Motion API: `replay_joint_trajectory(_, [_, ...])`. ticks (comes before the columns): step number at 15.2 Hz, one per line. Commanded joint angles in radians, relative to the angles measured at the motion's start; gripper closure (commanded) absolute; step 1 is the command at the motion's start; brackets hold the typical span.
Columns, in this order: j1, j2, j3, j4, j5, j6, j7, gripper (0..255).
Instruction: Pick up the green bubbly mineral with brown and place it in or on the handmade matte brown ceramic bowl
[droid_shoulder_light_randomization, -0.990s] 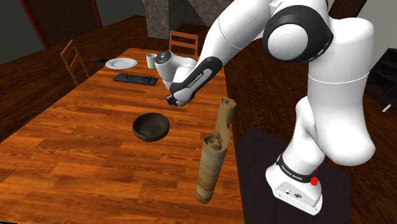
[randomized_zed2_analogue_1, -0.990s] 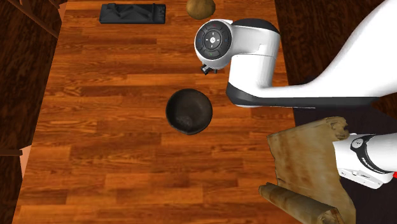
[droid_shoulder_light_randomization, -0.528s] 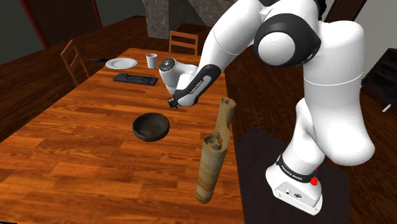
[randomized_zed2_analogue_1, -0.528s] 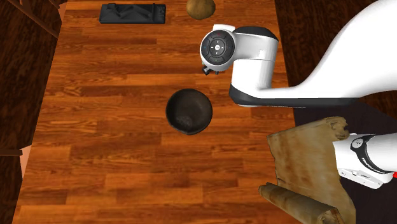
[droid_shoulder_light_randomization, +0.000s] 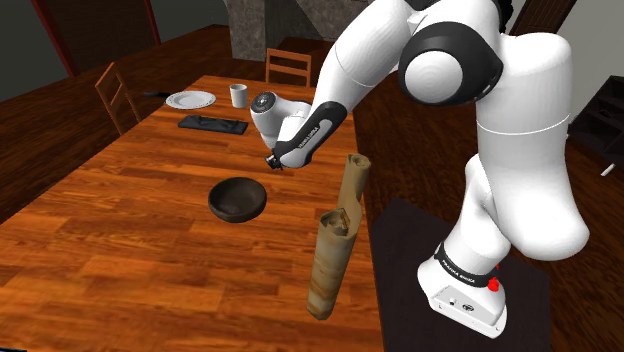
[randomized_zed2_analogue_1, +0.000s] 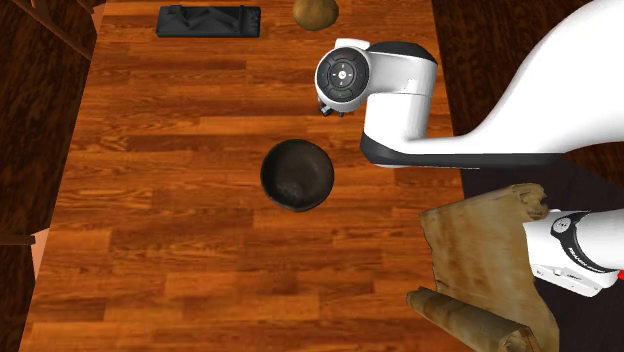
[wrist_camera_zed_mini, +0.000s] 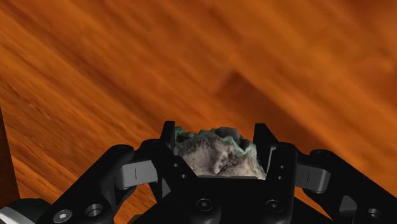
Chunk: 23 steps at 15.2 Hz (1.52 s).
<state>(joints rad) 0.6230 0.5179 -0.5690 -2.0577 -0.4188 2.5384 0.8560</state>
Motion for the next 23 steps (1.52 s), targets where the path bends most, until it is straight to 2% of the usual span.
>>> replay_joint_trajectory(1, [0.000, 0.000, 0.000, 0.000, 0.000, 0.000, 0.000, 255])
replay_joint_trajectory(9, [0.000, 0.000, 0.000, 0.000, 0.000, 0.001, 0.000, 255])
replay_joint_trajectory(23, [0.036, -0.150, -0.030, 0.010, -0.026, -0.144, -0.046, 255])
